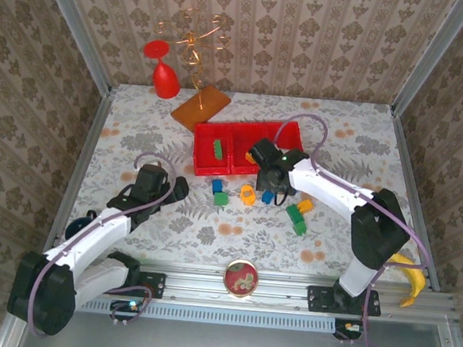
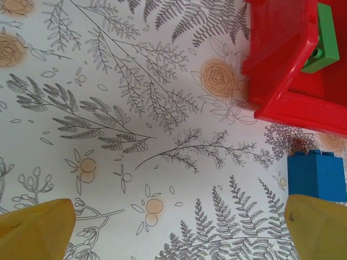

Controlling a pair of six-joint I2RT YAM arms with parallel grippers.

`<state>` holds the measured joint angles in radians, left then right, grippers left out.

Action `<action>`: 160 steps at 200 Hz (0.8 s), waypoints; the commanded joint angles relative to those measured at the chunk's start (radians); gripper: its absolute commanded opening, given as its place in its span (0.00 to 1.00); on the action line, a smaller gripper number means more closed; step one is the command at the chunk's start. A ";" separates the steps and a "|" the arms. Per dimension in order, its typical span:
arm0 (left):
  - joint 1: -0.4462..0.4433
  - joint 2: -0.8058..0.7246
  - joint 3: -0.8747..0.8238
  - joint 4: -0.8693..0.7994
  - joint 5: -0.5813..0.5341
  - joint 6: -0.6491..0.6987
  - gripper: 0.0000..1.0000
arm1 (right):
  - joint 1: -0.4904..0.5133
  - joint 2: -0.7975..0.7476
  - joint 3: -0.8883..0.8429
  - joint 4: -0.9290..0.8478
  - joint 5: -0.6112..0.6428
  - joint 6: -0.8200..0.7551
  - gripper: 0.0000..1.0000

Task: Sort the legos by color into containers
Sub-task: Place the lego in the container, then pick up the lego from the center of the table.

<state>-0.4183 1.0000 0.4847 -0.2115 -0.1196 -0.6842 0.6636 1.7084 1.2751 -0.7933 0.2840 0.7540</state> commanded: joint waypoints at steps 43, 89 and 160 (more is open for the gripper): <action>-0.018 0.013 0.020 0.019 -0.003 -0.016 1.00 | 0.005 0.076 -0.019 0.087 -0.068 0.097 0.74; -0.022 0.010 0.015 0.016 -0.009 -0.020 1.00 | 0.004 0.128 0.011 0.094 -0.053 0.101 0.68; -0.021 0.023 0.014 0.020 -0.002 -0.020 1.00 | -0.012 0.170 0.013 0.105 -0.027 0.112 0.59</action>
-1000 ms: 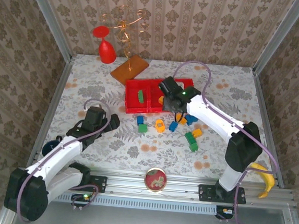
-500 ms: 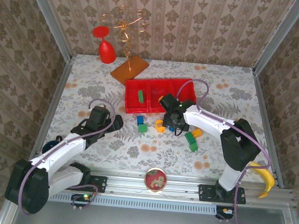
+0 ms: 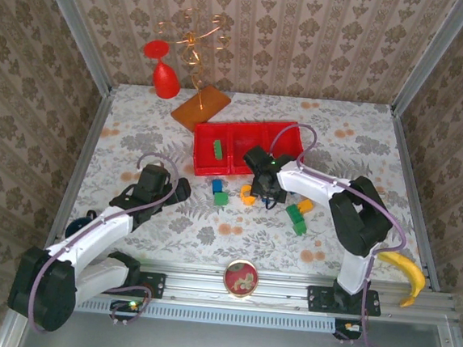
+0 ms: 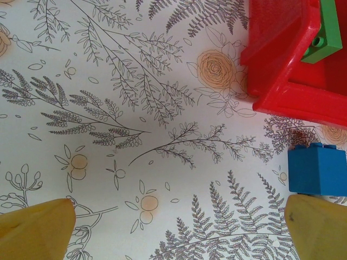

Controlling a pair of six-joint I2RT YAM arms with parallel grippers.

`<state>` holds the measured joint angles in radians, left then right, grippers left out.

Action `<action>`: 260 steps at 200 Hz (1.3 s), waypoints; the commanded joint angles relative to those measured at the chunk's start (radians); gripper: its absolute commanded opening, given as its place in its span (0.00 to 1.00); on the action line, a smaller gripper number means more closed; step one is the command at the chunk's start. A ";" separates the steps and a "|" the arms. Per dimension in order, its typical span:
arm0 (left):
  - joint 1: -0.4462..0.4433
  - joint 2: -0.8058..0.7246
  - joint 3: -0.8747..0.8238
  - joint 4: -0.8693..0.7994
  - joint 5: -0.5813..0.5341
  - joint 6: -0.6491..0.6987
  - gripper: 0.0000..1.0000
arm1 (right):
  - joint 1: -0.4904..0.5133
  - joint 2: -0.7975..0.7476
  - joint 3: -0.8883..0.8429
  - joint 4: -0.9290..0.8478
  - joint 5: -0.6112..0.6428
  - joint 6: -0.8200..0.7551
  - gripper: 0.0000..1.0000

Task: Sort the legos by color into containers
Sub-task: Pick up the lego from the center of the table.

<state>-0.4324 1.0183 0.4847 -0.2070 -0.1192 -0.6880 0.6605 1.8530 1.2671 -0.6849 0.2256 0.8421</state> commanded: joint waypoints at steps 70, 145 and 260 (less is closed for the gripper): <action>-0.008 0.003 0.014 0.019 -0.001 -0.016 1.00 | -0.017 0.069 0.010 -0.001 0.027 0.024 0.52; -0.007 0.003 0.014 0.016 -0.003 -0.021 1.00 | -0.017 0.034 -0.018 0.002 0.013 0.018 0.28; -0.007 0.011 0.028 0.008 -0.009 -0.012 1.00 | -0.024 -0.127 -0.005 -0.056 0.099 -0.045 0.15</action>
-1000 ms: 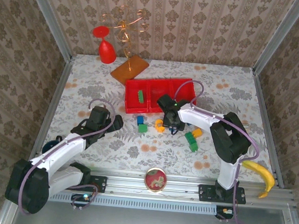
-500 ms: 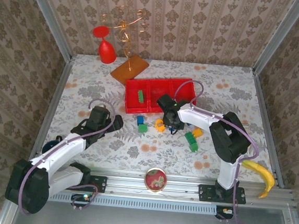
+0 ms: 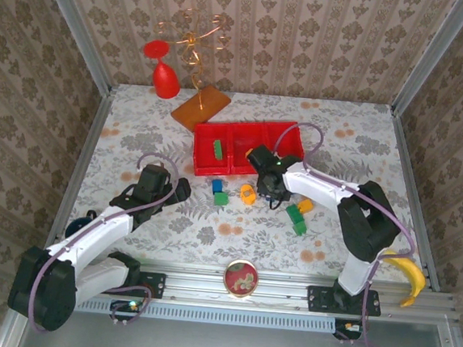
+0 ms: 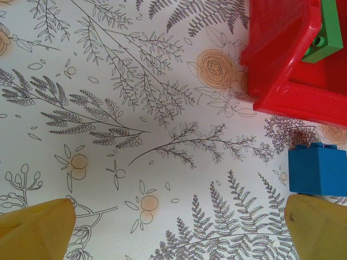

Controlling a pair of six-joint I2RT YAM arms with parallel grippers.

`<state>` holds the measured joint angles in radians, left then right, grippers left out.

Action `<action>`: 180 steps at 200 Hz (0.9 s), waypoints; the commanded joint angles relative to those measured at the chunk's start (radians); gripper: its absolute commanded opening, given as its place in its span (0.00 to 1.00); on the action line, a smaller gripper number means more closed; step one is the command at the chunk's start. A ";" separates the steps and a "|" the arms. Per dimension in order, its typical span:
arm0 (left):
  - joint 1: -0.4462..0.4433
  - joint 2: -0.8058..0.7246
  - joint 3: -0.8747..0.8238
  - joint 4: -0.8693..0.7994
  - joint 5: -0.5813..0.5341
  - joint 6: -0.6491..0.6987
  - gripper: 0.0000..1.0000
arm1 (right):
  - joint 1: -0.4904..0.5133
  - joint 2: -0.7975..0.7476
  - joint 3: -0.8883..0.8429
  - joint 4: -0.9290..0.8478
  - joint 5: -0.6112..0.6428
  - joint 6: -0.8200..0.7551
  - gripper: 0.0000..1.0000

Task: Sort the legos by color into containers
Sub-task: Pick up the lego from the center of the table, then place the lego in the container.

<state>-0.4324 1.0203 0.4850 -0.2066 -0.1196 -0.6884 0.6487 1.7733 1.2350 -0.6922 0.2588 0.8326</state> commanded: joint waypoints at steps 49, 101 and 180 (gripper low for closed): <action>-0.009 0.017 0.038 0.007 -0.002 -0.006 1.00 | -0.082 -0.033 0.150 -0.072 0.124 -0.164 0.15; -0.012 0.032 0.048 0.010 0.011 -0.004 1.00 | -0.172 0.042 0.270 -0.035 0.121 -0.280 0.15; -0.052 0.081 0.088 0.006 0.019 0.024 1.00 | -0.236 0.204 0.406 -0.004 0.082 -0.345 0.18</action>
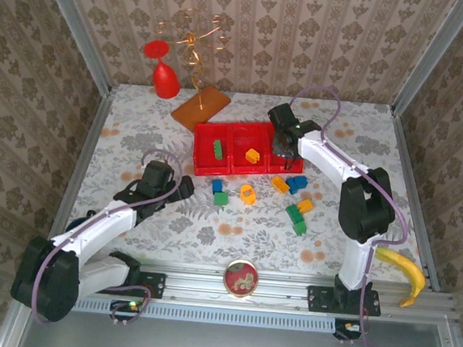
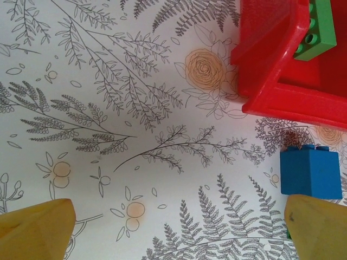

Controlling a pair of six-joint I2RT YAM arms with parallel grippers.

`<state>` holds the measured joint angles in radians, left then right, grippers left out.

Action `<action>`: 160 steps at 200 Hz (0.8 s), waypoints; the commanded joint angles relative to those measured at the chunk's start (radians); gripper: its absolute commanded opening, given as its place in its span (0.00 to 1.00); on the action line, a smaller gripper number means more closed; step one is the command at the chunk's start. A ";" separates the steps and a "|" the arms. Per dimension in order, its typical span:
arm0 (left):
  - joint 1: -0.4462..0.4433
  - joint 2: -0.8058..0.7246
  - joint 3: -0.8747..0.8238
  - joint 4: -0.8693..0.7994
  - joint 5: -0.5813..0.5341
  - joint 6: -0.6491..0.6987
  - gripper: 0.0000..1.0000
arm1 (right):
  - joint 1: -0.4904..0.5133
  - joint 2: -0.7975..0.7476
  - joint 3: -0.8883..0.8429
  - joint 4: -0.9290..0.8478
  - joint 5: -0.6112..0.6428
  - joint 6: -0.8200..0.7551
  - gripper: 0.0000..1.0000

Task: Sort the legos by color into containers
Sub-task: Place the lego in the container.

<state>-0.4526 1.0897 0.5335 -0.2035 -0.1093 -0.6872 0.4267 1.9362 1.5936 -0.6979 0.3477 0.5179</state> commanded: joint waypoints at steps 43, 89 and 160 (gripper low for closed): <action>-0.063 0.029 0.059 -0.009 -0.002 0.045 1.00 | -0.019 0.062 0.059 0.008 -0.021 -0.026 0.32; -0.102 0.046 0.080 -0.025 -0.019 0.071 1.00 | -0.018 0.050 0.052 0.007 -0.023 -0.022 0.41; -0.178 0.070 0.111 -0.049 -0.061 0.078 1.00 | -0.019 -0.005 0.010 0.015 -0.027 -0.019 0.50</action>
<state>-0.6003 1.1503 0.6083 -0.2184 -0.1349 -0.6308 0.4122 1.9842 1.6207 -0.6834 0.3290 0.4992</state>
